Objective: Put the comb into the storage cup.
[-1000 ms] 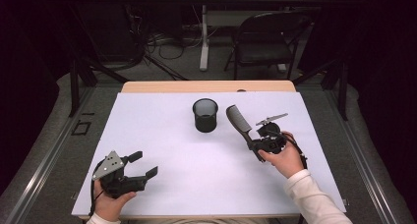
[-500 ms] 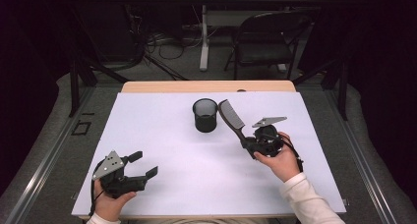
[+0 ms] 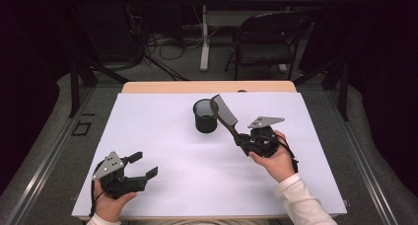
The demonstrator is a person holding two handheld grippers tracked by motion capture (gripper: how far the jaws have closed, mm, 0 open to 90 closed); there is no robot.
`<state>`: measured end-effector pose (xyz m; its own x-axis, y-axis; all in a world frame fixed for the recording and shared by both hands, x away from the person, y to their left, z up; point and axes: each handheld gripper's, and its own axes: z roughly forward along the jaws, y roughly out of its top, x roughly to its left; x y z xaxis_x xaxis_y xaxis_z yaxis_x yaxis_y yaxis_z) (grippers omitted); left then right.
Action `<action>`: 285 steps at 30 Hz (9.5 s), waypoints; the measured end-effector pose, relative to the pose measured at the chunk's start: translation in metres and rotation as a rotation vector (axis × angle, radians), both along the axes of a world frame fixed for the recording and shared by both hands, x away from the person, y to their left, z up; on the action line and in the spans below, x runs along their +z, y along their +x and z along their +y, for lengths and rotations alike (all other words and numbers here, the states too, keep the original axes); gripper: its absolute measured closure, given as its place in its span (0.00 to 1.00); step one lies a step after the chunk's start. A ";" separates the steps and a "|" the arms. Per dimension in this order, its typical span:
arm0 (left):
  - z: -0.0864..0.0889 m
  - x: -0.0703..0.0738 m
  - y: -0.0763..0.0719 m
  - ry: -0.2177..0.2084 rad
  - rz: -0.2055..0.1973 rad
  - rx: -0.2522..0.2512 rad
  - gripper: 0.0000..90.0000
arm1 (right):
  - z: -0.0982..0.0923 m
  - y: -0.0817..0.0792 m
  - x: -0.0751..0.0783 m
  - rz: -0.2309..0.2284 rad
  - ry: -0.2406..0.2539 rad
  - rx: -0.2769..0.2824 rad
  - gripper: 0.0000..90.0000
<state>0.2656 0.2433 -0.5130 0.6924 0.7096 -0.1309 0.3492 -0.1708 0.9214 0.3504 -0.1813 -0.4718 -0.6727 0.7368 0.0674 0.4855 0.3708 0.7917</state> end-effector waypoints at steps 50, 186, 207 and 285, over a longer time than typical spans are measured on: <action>0.003 0.007 0.003 -0.108 -0.010 -0.005 0.29 | 0.056 -0.038 -0.016 -0.220 0.058 0.127 0.81; -0.074 0.058 0.069 -0.365 0.221 -0.046 0.77 | 0.079 -0.053 -0.029 -0.247 0.058 0.179 0.81; -0.070 0.055 0.070 -0.409 0.267 -0.029 0.84 | 0.081 -0.053 -0.031 -0.254 0.051 0.180 0.81; -0.070 0.049 0.072 -0.514 0.372 0.008 0.94 | 0.080 -0.048 -0.041 -0.204 0.095 0.153 0.74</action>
